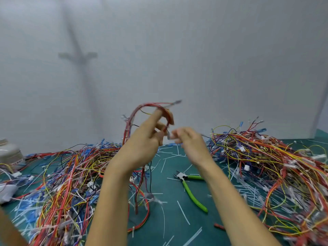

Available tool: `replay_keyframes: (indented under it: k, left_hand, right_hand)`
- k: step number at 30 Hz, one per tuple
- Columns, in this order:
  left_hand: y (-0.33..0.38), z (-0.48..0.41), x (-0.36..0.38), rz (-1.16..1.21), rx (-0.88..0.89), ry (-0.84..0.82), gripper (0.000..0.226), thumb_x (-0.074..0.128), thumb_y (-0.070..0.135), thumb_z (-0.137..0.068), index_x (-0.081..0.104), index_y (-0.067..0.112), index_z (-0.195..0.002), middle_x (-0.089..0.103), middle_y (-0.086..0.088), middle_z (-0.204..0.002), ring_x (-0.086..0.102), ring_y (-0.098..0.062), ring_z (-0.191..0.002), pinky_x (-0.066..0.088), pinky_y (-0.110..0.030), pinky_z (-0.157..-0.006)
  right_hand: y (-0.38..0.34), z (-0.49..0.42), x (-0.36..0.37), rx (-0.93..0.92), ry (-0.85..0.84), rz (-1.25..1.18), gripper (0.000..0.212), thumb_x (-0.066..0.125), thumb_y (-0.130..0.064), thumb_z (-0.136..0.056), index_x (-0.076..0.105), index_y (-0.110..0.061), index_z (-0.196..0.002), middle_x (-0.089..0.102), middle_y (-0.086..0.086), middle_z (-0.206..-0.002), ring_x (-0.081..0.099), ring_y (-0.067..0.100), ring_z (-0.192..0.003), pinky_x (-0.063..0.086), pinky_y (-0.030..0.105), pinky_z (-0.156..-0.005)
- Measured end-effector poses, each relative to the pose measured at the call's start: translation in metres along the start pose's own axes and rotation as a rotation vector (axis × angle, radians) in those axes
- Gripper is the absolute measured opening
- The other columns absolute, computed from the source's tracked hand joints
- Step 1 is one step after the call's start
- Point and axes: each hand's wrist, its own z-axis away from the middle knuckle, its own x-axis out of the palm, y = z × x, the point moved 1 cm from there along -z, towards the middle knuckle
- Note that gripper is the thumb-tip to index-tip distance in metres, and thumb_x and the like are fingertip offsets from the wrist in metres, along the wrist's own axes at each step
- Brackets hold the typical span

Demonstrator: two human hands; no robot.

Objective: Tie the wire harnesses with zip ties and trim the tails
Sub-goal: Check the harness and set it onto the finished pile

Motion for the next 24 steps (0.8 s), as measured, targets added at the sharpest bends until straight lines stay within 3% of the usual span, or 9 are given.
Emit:
replay_keyframes:
  k: [3,6,8,10,12,15,19,22,24]
  left_hand:
    - [0.006,0.004,0.009,-0.113,-0.001,-0.234,0.06,0.037,-0.019,-0.087,0.058,0.035,-0.104,0.054,0.015,-0.078,0.05,0.002,-0.061,0.042,-0.009,-0.058]
    - [0.011,0.005,0.019,-0.255,0.029,-0.382,0.049,0.038,-0.021,-0.08,0.066,0.015,-0.096,0.05,0.025,-0.093,0.055,0.003,-0.068,0.041,-0.007,-0.06]
    - [0.011,0.003,0.026,-0.309,0.029,-0.422,0.048,0.045,-0.017,-0.084,0.073,0.021,-0.093,0.049,0.019,-0.105,0.058,0.001,-0.072,0.043,-0.007,-0.062]
    - [0.01,0.002,0.031,-0.3,0.011,-0.438,0.051,0.051,-0.013,-0.086,0.078,0.029,-0.097,0.054,0.021,-0.116,0.064,-0.003,-0.083,0.049,-0.011,-0.066]
    - [0.007,0.002,0.029,-0.261,-0.044,-0.444,0.048,0.056,-0.007,-0.087,0.078,0.033,-0.1,0.066,0.021,-0.103,0.067,0.005,-0.084,0.053,-0.012,-0.076]
    - [0.003,0.002,0.015,-0.091,-0.2,-0.306,0.04,0.049,-0.006,-0.09,0.077,0.02,-0.103,0.077,0.004,-0.084,0.072,-0.002,-0.08,0.055,-0.016,-0.077]
    - [-0.002,0.0,-0.003,0.409,-0.427,0.194,0.04,0.037,-0.007,-0.092,0.073,0.009,-0.088,0.076,-0.01,-0.08,0.074,-0.016,-0.071,0.06,-0.026,-0.064]
    - [-0.004,0.001,-0.011,0.835,-0.47,0.219,0.033,0.039,0.009,-0.094,0.07,-0.001,-0.098,0.076,-0.017,-0.09,0.075,-0.024,-0.077,0.059,-0.027,-0.058]
    - [-0.003,0.001,-0.012,0.97,-0.492,0.233,0.041,0.041,0.028,-0.098,0.069,-0.003,-0.097,0.075,-0.02,-0.095,0.075,-0.026,-0.08,0.059,-0.028,-0.058]
  right_hand:
    - [-0.034,0.005,-0.013,0.011,-0.183,-0.411,0.048,0.043,-0.049,-0.1,0.073,-0.012,-0.098,0.074,0.014,-0.089,0.065,0.018,-0.07,0.052,0.028,-0.063]
    - [-0.044,0.016,-0.025,0.049,-0.361,-0.155,0.053,0.054,-0.053,-0.092,0.077,-0.005,-0.091,0.061,0.034,-0.074,0.058,0.022,-0.051,0.043,0.022,-0.041]
    - [-0.042,0.019,-0.028,0.085,-0.325,-0.09,0.041,0.061,-0.041,-0.092,0.078,-0.004,-0.085,0.064,0.038,-0.079,0.06,0.027,-0.056,0.047,0.026,-0.045]
    - [-0.038,0.017,-0.029,0.101,-0.252,-0.147,0.036,0.057,-0.032,-0.097,0.077,-0.004,-0.086,0.073,0.02,-0.079,0.062,0.025,-0.07,0.047,0.034,-0.063]
    - [-0.04,0.015,-0.03,0.067,-0.218,-0.155,0.041,0.048,-0.033,-0.102,0.076,-0.007,-0.089,0.075,0.005,-0.076,0.06,0.017,-0.069,0.043,0.034,-0.071]
    - [-0.053,0.017,-0.031,-0.033,-0.19,-0.186,0.045,0.04,-0.029,-0.104,0.074,-0.004,-0.089,0.071,0.004,-0.069,0.051,0.012,-0.055,0.04,0.029,-0.065]
    - [-0.07,0.029,-0.036,-0.222,-0.273,-0.21,0.032,0.045,-0.01,-0.099,0.074,0.002,-0.09,0.069,0.005,-0.07,0.05,0.013,-0.063,0.041,0.025,-0.062]
    - [-0.074,0.036,-0.039,-0.277,-0.468,-0.065,0.022,0.051,0.003,-0.093,0.072,0.007,-0.086,0.071,0.003,-0.073,0.056,0.012,-0.066,0.048,0.021,-0.066]
    - [-0.074,0.039,-0.041,-0.248,-0.59,0.046,0.018,0.056,0.007,-0.089,0.072,0.01,-0.083,0.074,-0.002,-0.076,0.059,0.014,-0.069,0.051,0.024,-0.069]
